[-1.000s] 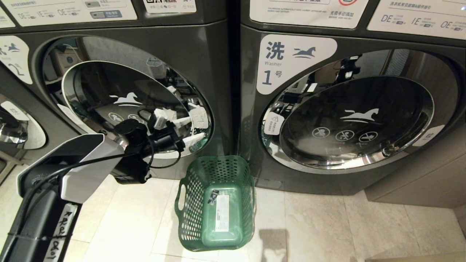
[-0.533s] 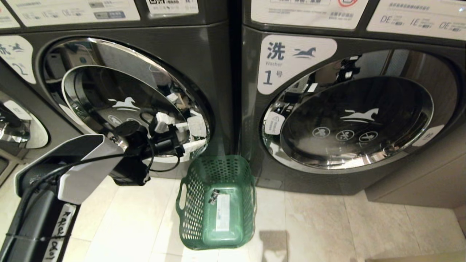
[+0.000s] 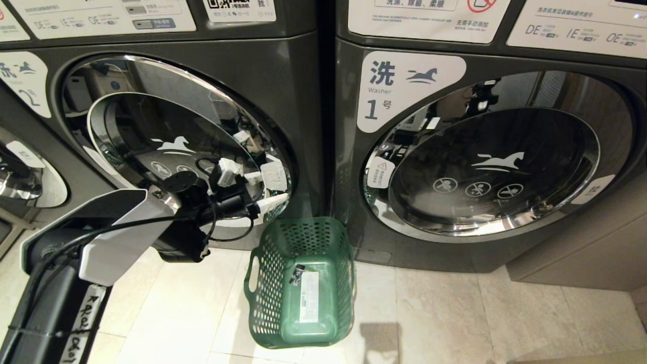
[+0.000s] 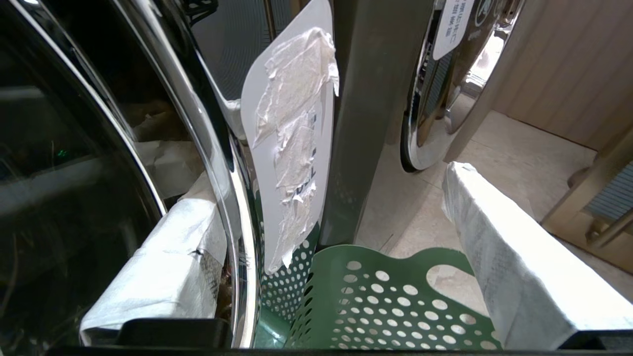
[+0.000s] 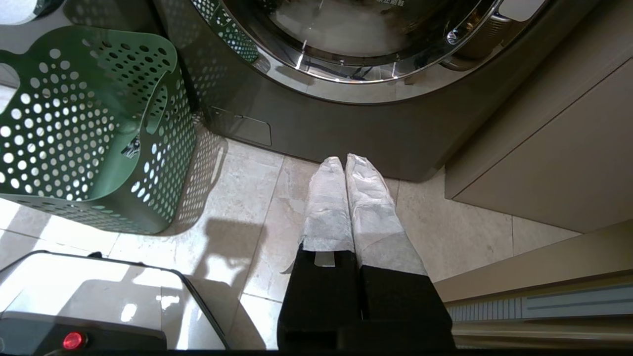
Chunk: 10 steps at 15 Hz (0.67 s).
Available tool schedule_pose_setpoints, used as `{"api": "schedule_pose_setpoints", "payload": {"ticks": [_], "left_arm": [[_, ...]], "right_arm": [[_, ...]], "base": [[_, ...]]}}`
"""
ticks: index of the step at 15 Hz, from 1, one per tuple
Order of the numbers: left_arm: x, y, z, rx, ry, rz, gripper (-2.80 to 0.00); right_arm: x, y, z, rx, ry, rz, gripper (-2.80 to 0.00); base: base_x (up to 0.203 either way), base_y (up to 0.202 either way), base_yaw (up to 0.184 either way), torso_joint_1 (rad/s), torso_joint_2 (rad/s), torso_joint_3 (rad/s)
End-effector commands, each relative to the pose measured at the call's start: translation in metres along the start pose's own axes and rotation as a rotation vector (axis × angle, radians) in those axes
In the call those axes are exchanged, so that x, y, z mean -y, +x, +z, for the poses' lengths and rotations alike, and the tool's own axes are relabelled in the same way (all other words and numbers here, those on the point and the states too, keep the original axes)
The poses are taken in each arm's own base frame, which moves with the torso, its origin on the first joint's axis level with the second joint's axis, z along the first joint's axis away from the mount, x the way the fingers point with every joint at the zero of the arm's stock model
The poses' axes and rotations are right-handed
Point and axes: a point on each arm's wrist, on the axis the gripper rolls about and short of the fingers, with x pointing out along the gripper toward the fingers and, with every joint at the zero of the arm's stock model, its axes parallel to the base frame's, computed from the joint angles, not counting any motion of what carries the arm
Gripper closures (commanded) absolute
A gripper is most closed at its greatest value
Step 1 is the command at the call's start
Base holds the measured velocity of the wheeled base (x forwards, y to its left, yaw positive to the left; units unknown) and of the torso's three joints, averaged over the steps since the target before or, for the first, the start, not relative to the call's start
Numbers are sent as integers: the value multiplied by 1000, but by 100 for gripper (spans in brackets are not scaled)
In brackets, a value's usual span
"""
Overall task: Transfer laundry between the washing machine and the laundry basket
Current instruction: Open the lid of the washing machine
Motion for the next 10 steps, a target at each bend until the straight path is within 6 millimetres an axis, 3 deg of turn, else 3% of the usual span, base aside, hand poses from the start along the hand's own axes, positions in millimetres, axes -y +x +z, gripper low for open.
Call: {"api": "schedule_pose_setpoints", "payload": {"ticks": [1,6,10], "left_arm": [[-5,-13,-1,-12,-5,31,-280],[-22,-49,7,-32,18,116,-280],[-24,-82,1,-72,-32,151,-280]], "right_arm": [[0,0,0,0,-1,1,0],[0,0,0,0,-1,1,0],[0,0,0,-1,-1,1,0]], "base": [[0,0,0,0,0,0],[0,0,0,0,0,0],[0,0,0,0,0,0]]}}
